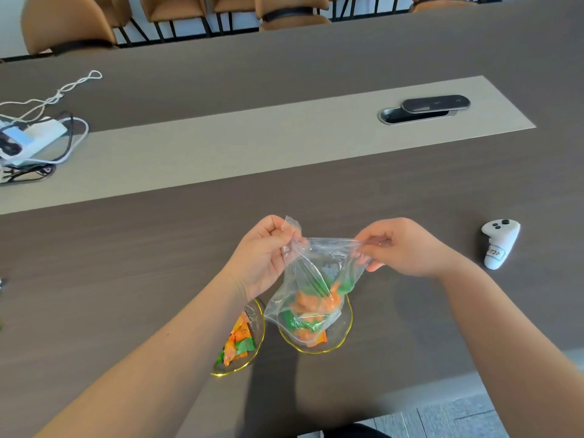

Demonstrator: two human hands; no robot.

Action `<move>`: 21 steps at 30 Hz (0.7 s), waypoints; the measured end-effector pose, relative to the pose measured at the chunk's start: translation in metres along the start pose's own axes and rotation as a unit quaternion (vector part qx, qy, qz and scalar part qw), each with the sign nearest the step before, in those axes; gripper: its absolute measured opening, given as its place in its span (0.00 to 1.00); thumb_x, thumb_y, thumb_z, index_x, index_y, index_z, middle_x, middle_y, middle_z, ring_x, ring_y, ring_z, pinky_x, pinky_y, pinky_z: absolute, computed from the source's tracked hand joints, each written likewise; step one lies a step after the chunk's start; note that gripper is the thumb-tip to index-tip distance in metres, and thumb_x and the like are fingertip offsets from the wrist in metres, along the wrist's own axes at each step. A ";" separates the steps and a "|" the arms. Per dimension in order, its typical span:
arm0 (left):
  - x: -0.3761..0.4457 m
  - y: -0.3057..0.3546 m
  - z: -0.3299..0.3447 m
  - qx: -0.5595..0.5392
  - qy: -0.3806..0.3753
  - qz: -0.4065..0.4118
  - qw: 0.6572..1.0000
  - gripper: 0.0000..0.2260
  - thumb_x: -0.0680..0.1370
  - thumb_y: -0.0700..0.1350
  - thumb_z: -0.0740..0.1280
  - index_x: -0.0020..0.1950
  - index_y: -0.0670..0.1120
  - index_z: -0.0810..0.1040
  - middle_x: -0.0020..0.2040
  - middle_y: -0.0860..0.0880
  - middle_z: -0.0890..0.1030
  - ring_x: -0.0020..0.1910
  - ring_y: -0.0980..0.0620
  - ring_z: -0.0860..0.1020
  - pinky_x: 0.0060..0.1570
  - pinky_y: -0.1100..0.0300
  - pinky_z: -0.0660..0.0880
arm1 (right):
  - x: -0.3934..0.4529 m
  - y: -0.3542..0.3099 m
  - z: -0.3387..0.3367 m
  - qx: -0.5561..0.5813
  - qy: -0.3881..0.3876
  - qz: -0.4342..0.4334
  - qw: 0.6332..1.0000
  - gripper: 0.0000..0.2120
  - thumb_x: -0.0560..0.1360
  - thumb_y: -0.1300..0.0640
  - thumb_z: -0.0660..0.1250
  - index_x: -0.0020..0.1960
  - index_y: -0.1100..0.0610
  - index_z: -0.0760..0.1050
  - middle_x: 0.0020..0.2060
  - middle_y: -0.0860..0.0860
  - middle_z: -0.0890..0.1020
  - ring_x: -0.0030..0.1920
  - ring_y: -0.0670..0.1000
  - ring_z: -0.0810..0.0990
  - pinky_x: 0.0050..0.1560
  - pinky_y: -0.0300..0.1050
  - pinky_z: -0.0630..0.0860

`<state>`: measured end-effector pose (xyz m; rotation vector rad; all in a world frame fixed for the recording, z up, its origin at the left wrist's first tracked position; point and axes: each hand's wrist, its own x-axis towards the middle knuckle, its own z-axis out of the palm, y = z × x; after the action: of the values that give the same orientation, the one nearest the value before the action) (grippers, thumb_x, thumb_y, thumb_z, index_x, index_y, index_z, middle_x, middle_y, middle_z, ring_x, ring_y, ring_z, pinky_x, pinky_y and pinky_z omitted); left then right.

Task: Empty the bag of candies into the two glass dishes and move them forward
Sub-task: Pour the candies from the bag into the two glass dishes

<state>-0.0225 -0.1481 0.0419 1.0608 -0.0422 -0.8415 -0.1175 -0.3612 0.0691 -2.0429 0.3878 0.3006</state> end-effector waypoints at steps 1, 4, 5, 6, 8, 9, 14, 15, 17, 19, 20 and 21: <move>-0.002 0.002 -0.001 -0.006 -0.003 0.001 1.000 0.13 0.78 0.32 0.57 0.37 0.44 0.71 0.33 0.48 0.78 0.36 0.52 0.79 0.42 0.61 0.79 | -0.001 -0.003 0.000 0.006 0.002 -0.007 1.000 0.08 0.75 0.68 0.64 0.47 0.61 0.82 0.38 0.52 0.85 0.35 0.42 0.83 0.40 0.37 0.83; -0.005 0.006 -0.002 -0.026 -0.010 0.004 1.000 0.13 0.78 0.32 0.57 0.37 0.44 0.72 0.33 0.48 0.78 0.35 0.52 0.80 0.47 0.58 0.76 | -0.002 -0.010 0.000 0.017 0.006 -0.025 1.000 0.08 0.75 0.68 0.64 0.47 0.62 0.82 0.38 0.53 0.85 0.35 0.43 0.84 0.40 0.39 0.83; -0.006 0.007 -0.004 -0.030 -0.008 0.005 1.000 0.12 0.78 0.32 0.57 0.37 0.44 0.71 0.33 0.48 0.78 0.35 0.52 0.80 0.48 0.57 0.74 | -0.002 -0.013 0.000 0.021 0.006 -0.030 0.999 0.07 0.75 0.68 0.65 0.47 0.62 0.82 0.37 0.53 0.85 0.35 0.43 0.84 0.40 0.39 0.83; -0.007 0.009 -0.005 -0.032 -0.006 0.007 0.999 0.12 0.78 0.32 0.57 0.37 0.44 0.71 0.33 0.48 0.78 0.34 0.53 0.80 0.48 0.57 0.74 | -0.002 -0.015 0.001 0.025 0.005 -0.034 0.999 0.07 0.75 0.68 0.65 0.47 0.62 0.82 0.37 0.53 0.85 0.36 0.44 0.84 0.40 0.39 0.83; -0.009 0.011 -0.006 -0.033 -0.007 0.008 0.999 0.12 0.78 0.32 0.57 0.37 0.44 0.71 0.33 0.48 0.78 0.34 0.53 0.80 0.46 0.58 0.76 | -0.002 -0.018 0.001 0.031 0.005 -0.041 0.999 0.07 0.75 0.68 0.65 0.47 0.61 0.82 0.37 0.53 0.85 0.36 0.44 0.84 0.40 0.40 0.83; -0.010 0.012 -0.007 -0.037 -0.009 0.008 0.999 0.12 0.78 0.32 0.57 0.37 0.44 0.71 0.33 0.48 0.78 0.34 0.53 0.80 0.44 0.59 0.77 | -0.003 -0.020 0.001 0.033 0.006 -0.043 0.999 0.07 0.74 0.68 0.65 0.46 0.61 0.81 0.38 0.54 0.85 0.37 0.45 0.84 0.40 0.40 0.83; -0.014 0.017 -0.007 -0.075 -0.008 0.007 0.997 0.12 0.78 0.32 0.56 0.37 0.43 0.71 0.32 0.47 0.78 0.31 0.53 0.80 0.37 0.60 0.80 | -0.003 -0.027 0.001 0.041 0.008 -0.055 0.998 0.06 0.74 0.69 0.66 0.48 0.64 0.81 0.40 0.59 0.85 0.36 0.46 0.84 0.40 0.42 0.84; -0.014 0.018 -0.007 -0.081 -0.008 0.006 0.997 0.12 0.77 0.32 0.56 0.37 0.43 0.72 0.32 0.47 0.79 0.31 0.53 0.80 0.37 0.60 0.81 | -0.003 -0.028 0.000 0.042 0.007 -0.057 0.997 0.06 0.74 0.69 0.67 0.49 0.64 0.81 0.40 0.60 0.85 0.36 0.46 0.84 0.40 0.43 0.84; -0.015 0.019 -0.008 -0.087 -0.012 0.003 0.996 0.12 0.77 0.32 0.56 0.38 0.43 0.72 0.33 0.47 0.79 0.31 0.53 0.80 0.37 0.59 0.81 | -0.004 -0.031 0.000 0.044 0.005 -0.060 0.997 0.06 0.74 0.68 0.66 0.49 0.64 0.81 0.39 0.60 0.85 0.37 0.47 0.85 0.40 0.46 0.84; -0.015 0.019 -0.009 -0.093 -0.019 0.000 0.996 0.11 0.77 0.32 0.56 0.38 0.42 0.72 0.33 0.46 0.79 0.32 0.52 0.80 0.37 0.59 0.81 | -0.005 -0.033 0.000 0.046 0.002 -0.061 0.997 0.05 0.74 0.67 0.67 0.48 0.64 0.81 0.40 0.60 0.85 0.39 0.49 0.85 0.41 0.49 0.84; -0.016 0.020 -0.010 -0.096 -0.023 -0.002 0.995 0.11 0.77 0.32 0.57 0.38 0.42 0.72 0.33 0.46 0.80 0.32 0.52 0.81 0.37 0.59 0.81 | -0.005 -0.034 -0.001 0.048 -0.002 -0.060 0.997 0.04 0.74 0.66 0.67 0.48 0.63 0.81 0.40 0.60 0.85 0.39 0.50 0.85 0.41 0.50 0.84; -0.017 0.021 -0.010 -0.097 -0.027 -0.003 0.995 0.11 0.77 0.32 0.57 0.38 0.42 0.72 0.33 0.46 0.80 0.32 0.52 0.81 0.37 0.58 0.81 | -0.006 -0.035 -0.001 0.051 -0.007 -0.060 0.997 0.04 0.75 0.65 0.68 0.47 0.63 0.81 0.40 0.61 0.85 0.39 0.50 0.85 0.40 0.51 0.84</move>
<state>-0.0177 -0.1256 0.0588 0.8561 -0.0029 -0.8622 -0.1089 -0.3455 0.0992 -1.9546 0.2648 0.2165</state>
